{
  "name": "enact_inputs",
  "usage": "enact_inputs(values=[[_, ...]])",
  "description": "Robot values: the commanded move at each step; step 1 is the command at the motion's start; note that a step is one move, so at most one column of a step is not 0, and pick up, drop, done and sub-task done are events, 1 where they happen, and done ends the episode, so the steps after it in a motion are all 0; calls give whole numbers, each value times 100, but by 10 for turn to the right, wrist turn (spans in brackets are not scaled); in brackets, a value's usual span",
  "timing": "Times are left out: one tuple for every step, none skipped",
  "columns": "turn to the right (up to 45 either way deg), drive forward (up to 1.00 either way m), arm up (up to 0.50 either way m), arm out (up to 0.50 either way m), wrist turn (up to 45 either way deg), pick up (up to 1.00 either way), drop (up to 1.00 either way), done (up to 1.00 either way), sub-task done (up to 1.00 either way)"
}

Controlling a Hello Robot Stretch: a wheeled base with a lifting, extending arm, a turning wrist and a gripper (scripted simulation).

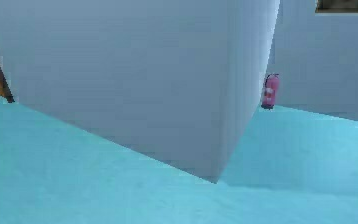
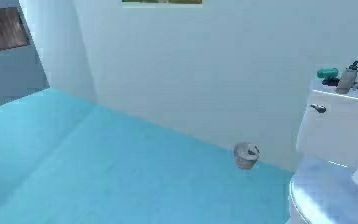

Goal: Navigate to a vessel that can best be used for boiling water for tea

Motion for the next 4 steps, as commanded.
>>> enact_inputs(values=[[300, 0, 0, 0, 0, 0, 0, 0, 0], [0, 5, 0, 0, 0, 0, 0, 0, 0], [-450, 0, 0, 0, 0, 0, 0, 0, 0], [-360, 0, 0, 0, 0, 0, 0, 0, 0]])
